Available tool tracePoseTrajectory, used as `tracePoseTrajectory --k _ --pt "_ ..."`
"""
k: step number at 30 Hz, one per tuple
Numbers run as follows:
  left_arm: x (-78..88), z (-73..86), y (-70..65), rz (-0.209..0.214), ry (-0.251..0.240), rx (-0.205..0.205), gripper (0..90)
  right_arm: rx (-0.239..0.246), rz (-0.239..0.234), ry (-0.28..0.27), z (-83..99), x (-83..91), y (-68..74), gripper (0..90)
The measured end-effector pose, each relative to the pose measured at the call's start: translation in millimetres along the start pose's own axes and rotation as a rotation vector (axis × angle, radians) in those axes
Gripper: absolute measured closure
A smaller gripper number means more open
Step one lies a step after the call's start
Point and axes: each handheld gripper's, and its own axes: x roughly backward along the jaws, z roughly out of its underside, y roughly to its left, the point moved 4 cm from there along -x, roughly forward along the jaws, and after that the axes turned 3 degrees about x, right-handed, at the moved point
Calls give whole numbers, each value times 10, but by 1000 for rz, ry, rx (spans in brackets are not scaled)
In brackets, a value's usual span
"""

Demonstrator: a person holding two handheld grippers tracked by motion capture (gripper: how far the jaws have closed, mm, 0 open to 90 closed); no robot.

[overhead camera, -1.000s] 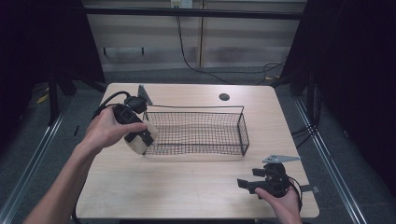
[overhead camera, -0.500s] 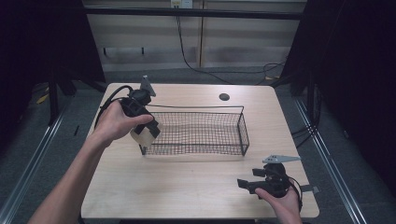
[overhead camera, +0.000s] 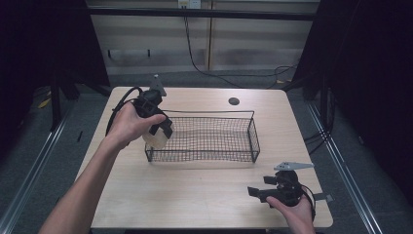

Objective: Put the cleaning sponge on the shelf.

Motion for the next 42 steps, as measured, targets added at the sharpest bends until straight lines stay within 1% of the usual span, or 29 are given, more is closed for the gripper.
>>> tracePoseTrajectory --k 1,3,4,5,6,7,8,9,12,14,16,17,18,20,21,22,23,25,26,29,30,33,34,35,39,40,42 --pt "-13 -21 6 1 -5 11 269 0 -1 0 0 0 0 153" --pt "-32 -41 14 0 -9 7 269 1 -1 1 0 -2 0 153" --pt "-43 -49 16 9 -10 21 268 3 -1 1 1 -4 -2 152" --pt "-56 -60 21 9 -11 31 268 4 -2 3 1 -4 -1 153" --pt "-56 -60 21 9 -11 31 268 4 -2 3 1 -4 -1 153" --pt "-67 -69 34 -1 -9 36 268 5 -3 2 1 -6 -1 153" --pt "-94 -84 50 -6 -14 85 268 5 -2 3 2 -6 0 153" --pt "-94 -84 50 -6 -14 85 269 5 -2 3 2 -6 0 153" --pt "-149 -105 71 23 -7 125 268 -2 0 3 2 -4 -3 152" --pt "-163 -108 72 22 -4 128 268 0 0 3 3 -7 -4 153" --pt "-174 -120 79 30 3 128 268 -1 -1 5 2 -7 -1 153" --pt "-189 -135 75 34 -9 133 269 -1 -1 5 3 -7 0 153" --pt "-196 -144 87 30 -5 130 269 -2 -1 5 3 -7 0 153" --pt "-227 -158 94 19 -10 143 269 -2 0 4 3 -6 -3 153" --pt "-227 -158 94 19 -10 143 268 -2 0 4 3 -6 -3 153" --pt "-256 -169 107 21 2 152 268 -3 -1 6 4 -8 -2 153" --pt "-283 -175 111 12 -3 159 269 -3 -1 6 4 -8 -2 152" --pt "-304 -177 118 4 6 158 269 -3 -2 6 4 -8 -2 153" --pt "-342 -185 126 7 9 169 268 -5 -1 5 3 -8 -5 153" --pt "-364 -193 141 8 14 177 269 -5 -2 5 3 -8 -5 153" --pt "-375 -199 145 7 8 186 269 -5 -2 5 3 -9 -4 152" --pt "-409 -202 167 8 18 193 268 -4 -5 4 2 -9 -3 151" --pt "-421 -207 171 4 12 201 268 -2 -6 1 1 -8 -4 150" --pt "-446 -213 180 -13 5 202 269 -6 -6 3 2 -8 -1 151" --pt "-481 -219 183 -2 5 209 268 -6 -7 4 2 -12 0 150" --pt "-501 -219 186 -4 12 209 268 -3 -8 4 2 -12 -3 150" --pt "-554 -225 203 -7 11 219 268 -5 -8 5 2 -14 -5 150"
